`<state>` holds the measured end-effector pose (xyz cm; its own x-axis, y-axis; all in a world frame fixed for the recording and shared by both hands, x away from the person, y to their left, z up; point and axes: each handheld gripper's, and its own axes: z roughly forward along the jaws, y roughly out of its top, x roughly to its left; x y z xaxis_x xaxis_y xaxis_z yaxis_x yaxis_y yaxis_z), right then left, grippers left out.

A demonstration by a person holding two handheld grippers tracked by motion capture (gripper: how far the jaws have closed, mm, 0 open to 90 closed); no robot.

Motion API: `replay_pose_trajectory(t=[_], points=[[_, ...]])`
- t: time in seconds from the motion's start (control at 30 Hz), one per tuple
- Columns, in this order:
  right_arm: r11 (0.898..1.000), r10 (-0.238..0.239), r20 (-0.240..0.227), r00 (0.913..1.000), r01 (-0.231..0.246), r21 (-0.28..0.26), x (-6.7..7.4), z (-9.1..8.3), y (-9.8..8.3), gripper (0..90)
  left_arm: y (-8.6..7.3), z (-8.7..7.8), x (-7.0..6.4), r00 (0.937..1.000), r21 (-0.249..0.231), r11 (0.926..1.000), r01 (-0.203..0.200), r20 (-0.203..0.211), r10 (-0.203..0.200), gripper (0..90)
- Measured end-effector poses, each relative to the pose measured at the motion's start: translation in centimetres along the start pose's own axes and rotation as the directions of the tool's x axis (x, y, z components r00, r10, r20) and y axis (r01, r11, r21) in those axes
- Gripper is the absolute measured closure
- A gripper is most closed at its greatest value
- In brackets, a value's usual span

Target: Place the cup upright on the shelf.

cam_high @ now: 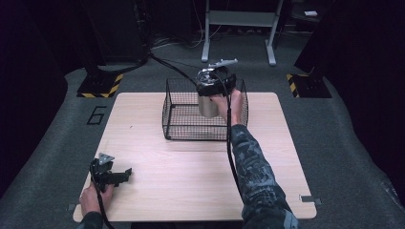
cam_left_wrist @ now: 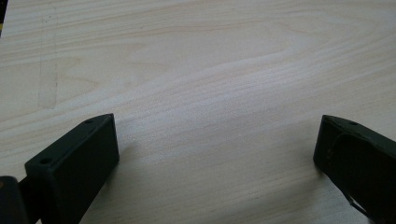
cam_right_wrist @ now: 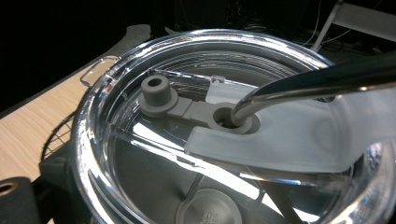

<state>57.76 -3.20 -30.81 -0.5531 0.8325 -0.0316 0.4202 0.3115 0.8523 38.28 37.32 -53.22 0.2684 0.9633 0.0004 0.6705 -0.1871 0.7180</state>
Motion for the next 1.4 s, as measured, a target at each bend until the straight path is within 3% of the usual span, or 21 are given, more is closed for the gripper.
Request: replay_pose_trajectory(t=[0.03,0.07,0.23,0.37,0.4,0.57,0.67,1.17,1.33,1.4], points=[[1.0,0.011,0.001,0.9999,-0.011,0.005,-0.1,0.3,-0.1,3.7,0.1,-0.2,0.1,1.0,0.021,0.9998,-0.004,0.008,0.004,0.0],[1.0,-0.001,-0.001,1.0,0.001,0.01,-0.3,0.6,-0.2,3.7,0.1,-0.2,0.1,1.0,0.021,0.9998,-0.004,0.008,0.004,0.0],[0.999,0.023,0.006,0.9997,-0.023,0.027,-0.7,2.0,-0.7,3.7,0.1,-0.2,0.1,0.9999,0.02,0.9997,-0.01,0.005,0.01,0.1],[0.997,0.061,0.012,0.9981,-0.061,0.039,-1.1,3.2,-1.4,3.7,0.0,-0.1,0.0,1.0,0.012,0.9999,-0.001,0.004,0.001,0.1],[0.998,0.048,0.009,0.9988,-0.048,0.043,-1.4,3.5,-1.7,3.6,0.0,-0.1,0.0,1.0,0.013,0.9999,0.004,0.004,-0.004,0.1],[0.993,0.099,0.018,0.9949,-0.1,0.068,-2.0,5.0,-3.0,3.6,0.1,-0.1,0.1,1.0,0.02,0.9998,-0.007,0.005,0.007,0.1],[0.988,0.129,0.015,0.9915,-0.13,0.08,-2.4,5.7,-3.5,3.6,0.1,0.0,0.0,0.9999,0.003,0.9999,0.011,0.0,-0.011,0.1],[0.987,0.109,0.045,0.993,-0.114,0.111,-1.9,8.2,-4.3,3.6,0.0,0.0,-0.1,0.9999,-0.008,0.9999,0.011,-0.005,-0.011,0.1],[0.984,0.126,0.049,0.9908,-0.131,0.124,-2.1,8.9,-4.8,3.6,0.1,-0.1,0.0,1.0,0.006,0.9999,0.009,0.002,-0.009,0.1],[0.983,0.127,0.052,0.9905,-0.133,0.128,-2.1,9.0,-4.8,3.6,0.0,0.1,-0.1,0.9999,-0.01,0.9999,0.01,-0.006,-0.011,0.1]])
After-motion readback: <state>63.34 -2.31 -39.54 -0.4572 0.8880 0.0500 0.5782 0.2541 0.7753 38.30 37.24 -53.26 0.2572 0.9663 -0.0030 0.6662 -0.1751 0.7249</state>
